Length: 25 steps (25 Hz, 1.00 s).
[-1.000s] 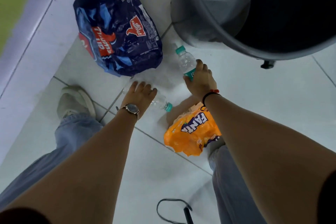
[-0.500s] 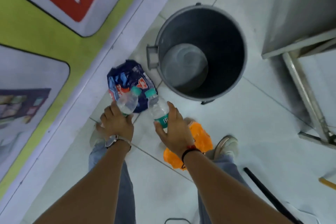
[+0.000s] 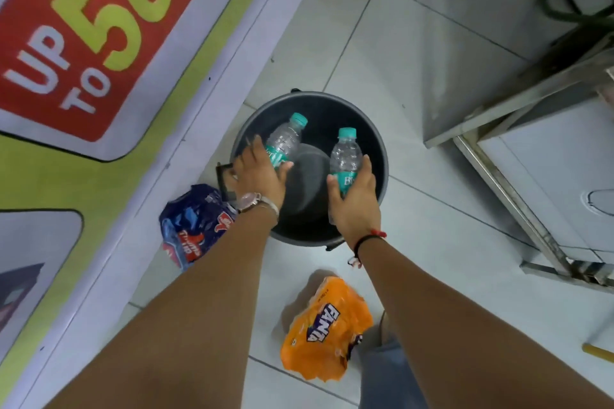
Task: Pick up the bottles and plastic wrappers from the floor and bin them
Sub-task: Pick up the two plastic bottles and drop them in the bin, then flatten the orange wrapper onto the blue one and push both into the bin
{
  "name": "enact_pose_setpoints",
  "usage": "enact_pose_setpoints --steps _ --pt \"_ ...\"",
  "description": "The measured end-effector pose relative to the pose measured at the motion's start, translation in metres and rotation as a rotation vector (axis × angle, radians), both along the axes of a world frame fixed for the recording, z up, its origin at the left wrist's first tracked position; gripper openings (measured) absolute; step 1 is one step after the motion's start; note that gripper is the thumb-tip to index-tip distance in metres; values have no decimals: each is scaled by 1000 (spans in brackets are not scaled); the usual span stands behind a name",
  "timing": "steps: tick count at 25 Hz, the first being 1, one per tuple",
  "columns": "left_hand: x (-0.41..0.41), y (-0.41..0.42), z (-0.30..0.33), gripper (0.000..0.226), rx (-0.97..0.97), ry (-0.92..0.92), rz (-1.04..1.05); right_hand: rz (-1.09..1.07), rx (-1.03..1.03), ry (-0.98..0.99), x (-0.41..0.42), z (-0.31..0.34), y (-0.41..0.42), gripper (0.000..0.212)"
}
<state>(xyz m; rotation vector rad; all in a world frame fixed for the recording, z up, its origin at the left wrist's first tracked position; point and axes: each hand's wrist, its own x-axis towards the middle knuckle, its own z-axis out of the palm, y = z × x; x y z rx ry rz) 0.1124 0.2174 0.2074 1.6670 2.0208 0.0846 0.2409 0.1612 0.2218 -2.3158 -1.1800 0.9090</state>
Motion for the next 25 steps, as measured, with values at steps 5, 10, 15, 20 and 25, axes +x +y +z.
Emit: enact_pose_setpoints --steps 5,10,15,20,25 --pt "-22 -21 -24 61 235 96 120 24 -78 -74 5 -29 13 72" --pt "-59 -99 -43 59 88 162 193 53 60 -271 4 -29 -33 66" --pt "-67 -194 -62 63 -201 209 128 204 -162 -288 15 -37 -165 72" --pt "-50 -241 -115 77 -443 200 -167 520 -545 -324 30 -98 -228 63" --pt "-28 -278 -192 94 -794 256 -463 652 -700 -399 37 -186 -226 65"
